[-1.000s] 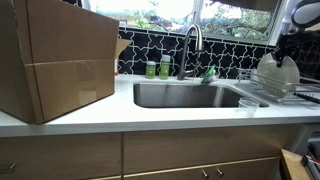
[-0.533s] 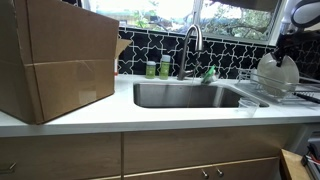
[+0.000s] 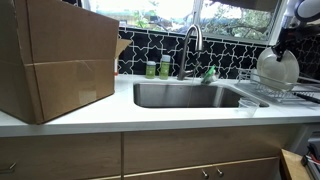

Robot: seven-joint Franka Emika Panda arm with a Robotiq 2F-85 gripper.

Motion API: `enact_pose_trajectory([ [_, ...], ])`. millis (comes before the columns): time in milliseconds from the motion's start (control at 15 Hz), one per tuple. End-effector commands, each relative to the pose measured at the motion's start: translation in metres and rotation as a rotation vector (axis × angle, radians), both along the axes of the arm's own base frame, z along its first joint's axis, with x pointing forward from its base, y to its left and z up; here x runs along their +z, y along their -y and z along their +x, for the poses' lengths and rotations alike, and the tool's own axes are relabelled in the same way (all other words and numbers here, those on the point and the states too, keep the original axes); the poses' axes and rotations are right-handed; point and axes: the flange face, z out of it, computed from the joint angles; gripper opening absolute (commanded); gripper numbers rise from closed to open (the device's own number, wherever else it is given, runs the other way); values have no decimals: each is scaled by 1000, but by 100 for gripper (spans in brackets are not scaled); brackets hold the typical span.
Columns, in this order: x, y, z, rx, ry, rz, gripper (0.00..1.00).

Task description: Pick up the plate, rinse the plate with water, put the plate back on the dish rack

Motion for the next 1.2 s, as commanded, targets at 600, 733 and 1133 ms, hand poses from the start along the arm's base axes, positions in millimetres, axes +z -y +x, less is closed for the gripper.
enact_pose_trajectory([
  [600,42,-17,5,100,-245,-89,3],
  [733,46,-28,10,91,-323,-151,3],
  [1133,42,-85,42,199,-524,-304,3],
])
